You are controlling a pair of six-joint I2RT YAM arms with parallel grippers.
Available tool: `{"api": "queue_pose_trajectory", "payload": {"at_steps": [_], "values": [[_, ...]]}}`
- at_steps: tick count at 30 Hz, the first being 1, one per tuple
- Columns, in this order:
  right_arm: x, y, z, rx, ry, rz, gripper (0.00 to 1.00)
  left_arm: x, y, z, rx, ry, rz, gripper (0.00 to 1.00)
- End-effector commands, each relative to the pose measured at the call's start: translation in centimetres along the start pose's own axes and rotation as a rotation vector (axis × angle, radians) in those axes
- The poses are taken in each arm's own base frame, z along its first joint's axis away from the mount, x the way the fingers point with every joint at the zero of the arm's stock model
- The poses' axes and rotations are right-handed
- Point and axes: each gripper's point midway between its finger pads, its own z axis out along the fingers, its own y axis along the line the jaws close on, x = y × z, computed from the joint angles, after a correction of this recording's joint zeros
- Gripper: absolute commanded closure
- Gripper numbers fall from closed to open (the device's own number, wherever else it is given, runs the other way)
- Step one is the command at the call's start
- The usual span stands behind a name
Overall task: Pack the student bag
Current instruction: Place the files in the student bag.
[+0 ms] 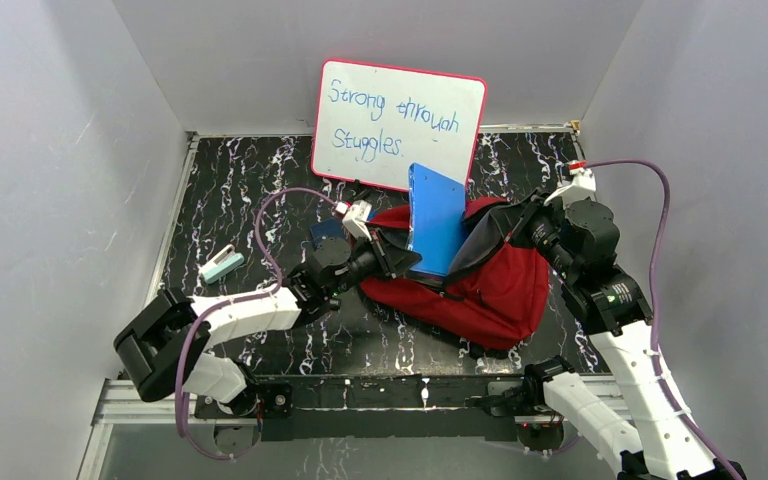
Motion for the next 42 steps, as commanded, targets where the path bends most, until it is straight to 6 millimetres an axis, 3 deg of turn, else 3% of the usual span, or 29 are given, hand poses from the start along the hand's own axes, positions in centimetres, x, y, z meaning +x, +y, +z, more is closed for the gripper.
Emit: {"api": "queue_pose_trajectory", "payload": {"at_steps": [1,11,14,17,21,24,27,34,38,42], "values": [[-2.2,1.3,-0.5,-0.050,-0.090,0.005,0.98,0.7,-1.3,0.2,0.047,-0.002,0.009,1.00],[-1.9,1.3,-0.7,-0.052,-0.079,0.012,0.98,5.4,-2.4,0.6,0.109,0.159,0.005,0.99],[-1.7,1.2,-0.7,-0.051,-0.076,0.018,0.98,6.5,-2.3,0.2,0.115,0.197,0.003,0.88],[-1.5,1.1,-0.6,-0.050,-0.072,0.022,0.98,7.1,-1.8,-0.3,0.089,0.232,0.009,0.68],[-1.5,1.1,-0.4,-0.051,-0.071,0.023,0.98,6.9,-0.6,-1.4,0.001,0.248,0.042,0.45],[-1.5,1.1,-0.3,-0.050,-0.069,0.022,0.98,6.4,0.5,-2.5,-0.088,0.257,0.074,0.35],[-1.4,1.0,-0.2,-0.048,-0.066,0.022,0.98,5.7,1.6,-3.9,-0.188,0.255,0.098,0.27],[-1.3,0.9,-0.3,-0.042,-0.069,0.021,0.98,2.3,5.3,-8.6,-0.452,0.218,0.201,0.21],[-1.4,0.8,-0.5,-0.037,-0.072,0.017,0.98,-2.5,7.2,-9.7,-0.503,0.158,0.243,0.19],[-1.6,0.7,-0.8,-0.028,-0.077,0.010,0.98,-8.6,7.7,-7.9,-0.397,0.135,0.228,0.18]]}}
